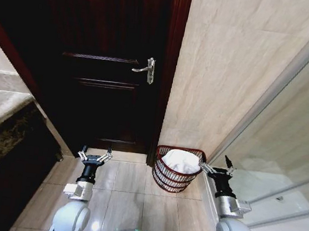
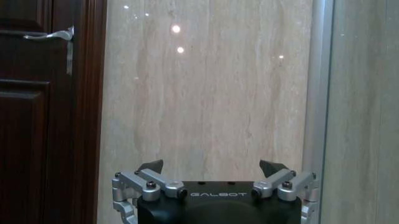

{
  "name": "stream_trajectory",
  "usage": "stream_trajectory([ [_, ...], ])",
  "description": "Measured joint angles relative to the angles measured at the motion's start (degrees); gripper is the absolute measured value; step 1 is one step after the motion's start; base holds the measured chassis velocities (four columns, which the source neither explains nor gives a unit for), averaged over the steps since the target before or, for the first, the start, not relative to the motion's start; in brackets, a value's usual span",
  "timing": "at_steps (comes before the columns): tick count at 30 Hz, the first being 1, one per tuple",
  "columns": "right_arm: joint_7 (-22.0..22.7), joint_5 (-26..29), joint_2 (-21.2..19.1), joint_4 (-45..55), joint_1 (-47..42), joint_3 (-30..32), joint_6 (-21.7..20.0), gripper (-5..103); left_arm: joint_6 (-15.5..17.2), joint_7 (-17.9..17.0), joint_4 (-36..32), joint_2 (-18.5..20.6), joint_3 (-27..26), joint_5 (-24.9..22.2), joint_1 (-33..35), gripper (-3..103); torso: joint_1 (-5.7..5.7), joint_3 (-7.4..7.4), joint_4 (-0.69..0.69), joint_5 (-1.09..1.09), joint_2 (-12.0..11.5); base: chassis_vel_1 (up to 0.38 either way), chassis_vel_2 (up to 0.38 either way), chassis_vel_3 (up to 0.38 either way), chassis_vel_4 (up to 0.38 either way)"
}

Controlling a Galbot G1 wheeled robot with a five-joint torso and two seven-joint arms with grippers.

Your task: Discard the used towel into the hamper.

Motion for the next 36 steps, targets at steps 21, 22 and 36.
stream_trajectory([
  [21, 0.0, 0.0, 0.0, 0.0, 0.0, 0.0, 0.0, 100, 0.0, 0.0, 0.0, 0.0, 0.0, 0.0, 0.0, 100, 2.27, 3.03, 0.0, 0.0, 5.3, 0.0, 0.0, 0.0, 0.0],
  [22, 0.0, 0.0, 0.0, 0.0, 0.0, 0.0, 0.0, 100, 0.0, 0.0, 0.0, 0.0, 0.0, 0.0, 0.0, 100, 2.35, 3.13, 0.0, 0.0, 5.5, 0.0, 0.0, 0.0, 0.0],
  [36, 0.0, 0.0, 0.0, 0.0, 0.0, 0.0, 0.0, 100, 0.0, 0.0, 0.0, 0.0, 0.0, 0.0, 0.0, 100, 3.94, 5.21, 0.0, 0.0, 9.2, 0.0, 0.0, 0.0, 0.0],
])
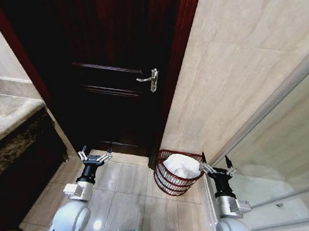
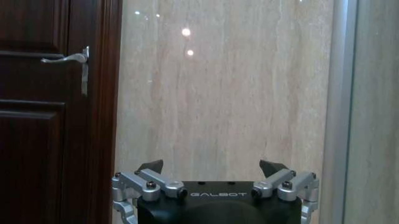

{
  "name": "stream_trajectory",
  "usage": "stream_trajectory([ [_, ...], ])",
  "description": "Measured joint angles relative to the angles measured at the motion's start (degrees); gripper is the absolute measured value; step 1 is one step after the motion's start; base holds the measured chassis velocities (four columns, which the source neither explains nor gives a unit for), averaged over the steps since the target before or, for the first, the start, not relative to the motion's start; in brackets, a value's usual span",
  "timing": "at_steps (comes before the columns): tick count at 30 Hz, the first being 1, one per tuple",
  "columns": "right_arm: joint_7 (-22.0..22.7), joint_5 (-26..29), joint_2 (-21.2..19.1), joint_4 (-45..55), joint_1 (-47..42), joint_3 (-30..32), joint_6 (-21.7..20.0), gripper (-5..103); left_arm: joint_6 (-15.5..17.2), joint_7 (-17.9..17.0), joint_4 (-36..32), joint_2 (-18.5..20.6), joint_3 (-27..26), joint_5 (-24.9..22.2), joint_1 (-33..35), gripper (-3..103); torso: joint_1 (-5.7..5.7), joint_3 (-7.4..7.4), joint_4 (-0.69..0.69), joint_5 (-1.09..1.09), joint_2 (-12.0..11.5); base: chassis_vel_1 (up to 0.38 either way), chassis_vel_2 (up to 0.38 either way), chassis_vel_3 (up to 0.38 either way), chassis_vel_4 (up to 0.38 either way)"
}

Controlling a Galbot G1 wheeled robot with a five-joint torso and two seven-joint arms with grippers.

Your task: Discard the used towel into the hamper.

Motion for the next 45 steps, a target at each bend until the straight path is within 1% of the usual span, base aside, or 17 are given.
stream_trajectory([
  [6, 0.0, 0.0, 0.0, 0.0, 0.0, 0.0, 0.0, 100, 0.0, 0.0, 0.0, 0.0, 0.0, 0.0, 0.0, 100, 0.71, 0.98, 0.0, 0.0, 1.7, 0.0, 0.0, 0.0, 0.0],
  [11, 0.0, 0.0, 0.0, 0.0, 0.0, 0.0, 0.0, 100, 0.0, 0.0, 0.0, 0.0, 0.0, 0.0, 0.0, 100, 0.93, 1.28, 0.0, 0.0, 2.2, 0.0, 0.0, 0.0, 0.0],
  [25, 0.0, 0.0, 0.0, 0.0, 0.0, 0.0, 0.0, 100, 0.0, 0.0, 0.0, 0.0, 0.0, 0.0, 0.0, 100, 2.58, 3.27, 0.0, 0.0, 5.9, 0.0, 0.0, 0.0, 0.0],
  [33, 0.0, 0.0, 0.0, 0.0, 0.0, 0.0, 0.0, 100, 0.0, 0.0, 0.0, 0.0, 0.0, 0.0, 0.0, 100, 3.24, 4.07, 0.0, 0.0, 7.3, 0.0, 0.0, 0.0, 0.0],
  [45, 0.0, 0.0, 0.0, 0.0, 0.0, 0.0, 0.0, 100, 0.0, 0.0, 0.0, 0.0, 0.0, 0.0, 0.0, 100, 4.86, 6.03, 0.0, 0.0, 10.9, 0.0, 0.0, 0.0, 0.0],
])
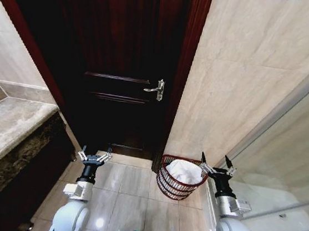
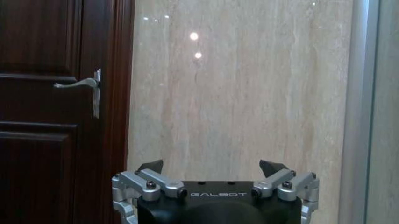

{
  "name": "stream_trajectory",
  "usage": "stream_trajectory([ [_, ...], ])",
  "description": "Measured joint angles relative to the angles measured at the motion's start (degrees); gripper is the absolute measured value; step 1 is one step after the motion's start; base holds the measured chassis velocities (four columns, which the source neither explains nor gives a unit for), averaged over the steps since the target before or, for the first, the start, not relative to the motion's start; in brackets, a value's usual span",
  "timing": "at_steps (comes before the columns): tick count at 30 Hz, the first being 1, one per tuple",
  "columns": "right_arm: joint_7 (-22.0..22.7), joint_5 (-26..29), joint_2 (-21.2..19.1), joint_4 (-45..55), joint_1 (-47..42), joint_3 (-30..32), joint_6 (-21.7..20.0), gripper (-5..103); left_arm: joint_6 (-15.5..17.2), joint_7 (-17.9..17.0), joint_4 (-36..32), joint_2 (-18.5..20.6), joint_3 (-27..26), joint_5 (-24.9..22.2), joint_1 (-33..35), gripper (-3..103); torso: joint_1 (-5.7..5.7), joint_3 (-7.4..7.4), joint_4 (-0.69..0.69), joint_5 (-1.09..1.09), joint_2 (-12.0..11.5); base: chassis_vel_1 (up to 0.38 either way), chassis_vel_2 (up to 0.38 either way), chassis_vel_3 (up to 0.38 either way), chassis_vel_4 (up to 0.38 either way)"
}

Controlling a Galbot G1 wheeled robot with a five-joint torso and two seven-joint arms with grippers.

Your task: Discard the used towel into the hamper.

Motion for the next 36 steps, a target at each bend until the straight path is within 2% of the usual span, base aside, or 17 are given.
stream_trajectory([
  [22, 0.0, 0.0, 0.0, 0.0, 0.0, 0.0, 0.0, 100, 0.0, 0.0, 0.0, 0.0, 0.0, 0.0, 0.0, 100, 2.71, 3.34, 0.0, 0.0, 6.0, 0.0, 0.0, 0.0, 0.0],
  [36, 0.0, 0.0, 0.0, 0.0, 0.0, 0.0, 0.0, 100, 0.0, 0.0, 0.0, 0.0, 0.0, 0.0, 0.0, 100, 4.9, 5.95, 0.0, 0.0, 10.8, 0.0, 0.0, 0.0, 0.0],
])
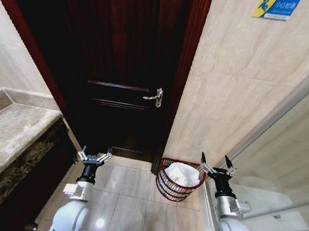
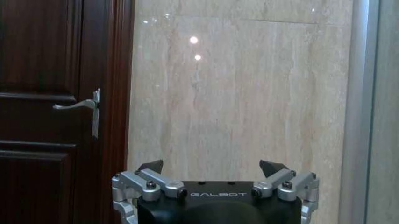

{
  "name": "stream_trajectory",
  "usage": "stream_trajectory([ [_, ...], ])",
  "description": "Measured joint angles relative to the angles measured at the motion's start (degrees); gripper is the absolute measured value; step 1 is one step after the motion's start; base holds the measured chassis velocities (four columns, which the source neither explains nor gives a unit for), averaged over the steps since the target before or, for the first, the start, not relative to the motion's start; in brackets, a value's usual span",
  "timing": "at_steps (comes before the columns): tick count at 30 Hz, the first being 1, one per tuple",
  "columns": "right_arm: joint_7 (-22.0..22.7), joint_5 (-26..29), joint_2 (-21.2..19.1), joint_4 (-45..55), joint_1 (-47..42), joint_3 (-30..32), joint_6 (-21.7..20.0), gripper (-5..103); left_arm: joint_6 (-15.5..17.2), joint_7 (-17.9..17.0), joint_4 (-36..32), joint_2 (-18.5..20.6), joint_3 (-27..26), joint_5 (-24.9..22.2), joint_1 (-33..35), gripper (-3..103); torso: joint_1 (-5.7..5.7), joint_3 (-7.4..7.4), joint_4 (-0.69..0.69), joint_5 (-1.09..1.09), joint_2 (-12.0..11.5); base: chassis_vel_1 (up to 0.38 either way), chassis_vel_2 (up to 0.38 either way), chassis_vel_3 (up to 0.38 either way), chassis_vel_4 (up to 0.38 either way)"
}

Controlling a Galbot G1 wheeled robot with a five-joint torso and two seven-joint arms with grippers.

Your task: Discard the used towel into the hamper.

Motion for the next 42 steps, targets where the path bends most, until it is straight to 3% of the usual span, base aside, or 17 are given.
stream_trajectory([
  [35, 0.0, 0.0, 0.0, 0.0, 0.0, 0.0, 0.0, 100, 0.0, 0.0, 0.0, 0.0, 0.0, 0.0, 0.0, 100, 5.35, 6.37, 0.0, 0.0, 11.7, 0.0, 0.0, 0.0, 0.0],
  [42, 0.0, 0.0, 0.0, 0.0, 0.0, 0.0, 0.0, 100, 0.0, 0.0, 0.0, 0.0, 0.0, 0.0, 0.0, 100, 5.8, 6.95, 0.0, 0.0, 12.7, 0.0, 0.0, 0.0, 0.0],
])
